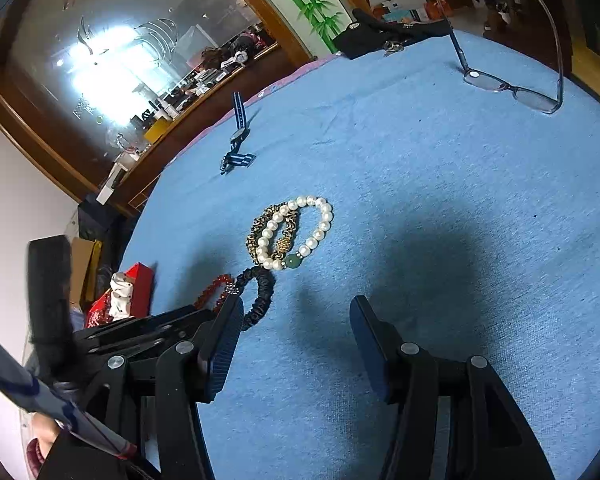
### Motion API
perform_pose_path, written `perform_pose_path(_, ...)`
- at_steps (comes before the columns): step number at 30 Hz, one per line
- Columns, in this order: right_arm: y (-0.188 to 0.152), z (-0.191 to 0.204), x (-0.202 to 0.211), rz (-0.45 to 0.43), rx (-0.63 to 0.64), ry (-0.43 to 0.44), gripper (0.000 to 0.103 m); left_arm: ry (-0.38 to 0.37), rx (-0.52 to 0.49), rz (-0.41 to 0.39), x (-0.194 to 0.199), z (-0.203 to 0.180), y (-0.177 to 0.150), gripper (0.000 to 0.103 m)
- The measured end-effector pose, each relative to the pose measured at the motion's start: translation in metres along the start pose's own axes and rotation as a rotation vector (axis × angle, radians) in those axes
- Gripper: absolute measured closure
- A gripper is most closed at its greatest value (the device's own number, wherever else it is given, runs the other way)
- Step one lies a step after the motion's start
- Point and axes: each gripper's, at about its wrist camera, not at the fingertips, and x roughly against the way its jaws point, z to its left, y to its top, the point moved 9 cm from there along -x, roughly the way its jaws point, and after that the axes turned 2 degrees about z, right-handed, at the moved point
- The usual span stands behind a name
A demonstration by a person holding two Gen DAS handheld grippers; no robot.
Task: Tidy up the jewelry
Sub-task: 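Move the left tool to the red bead bracelet and grasp it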
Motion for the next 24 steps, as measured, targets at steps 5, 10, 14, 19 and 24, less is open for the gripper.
perform_pose_path(5,-0.001,0.000,-0.001,0.003,0.001,-0.004,0.043,0.018,0.011,-0.026,0.002,0.003,-0.001,0.096)
perform_pose_path(10,-0.003,-0.003,-0.004,0.010,-0.003,-0.016,0.043,-0.013,0.065,-0.052,0.013,0.004,-0.027,0.096)
perform_pose_path(14,-0.005,-0.004,-0.007,0.023,0.003,-0.028,0.043,-0.033,0.075,-0.077,0.027,-0.001,-0.062,0.096)
perform_pose_path(19,-0.011,0.000,-0.018,0.072,0.015,-0.057,0.055,-0.065,0.080,-0.109,0.035,-0.004,-0.081,0.096)
perform_pose_path(24,-0.010,0.019,-0.029,0.133,0.054,-0.132,0.060,-0.076,0.075,-0.134,0.036,-0.005,-0.082,0.096)
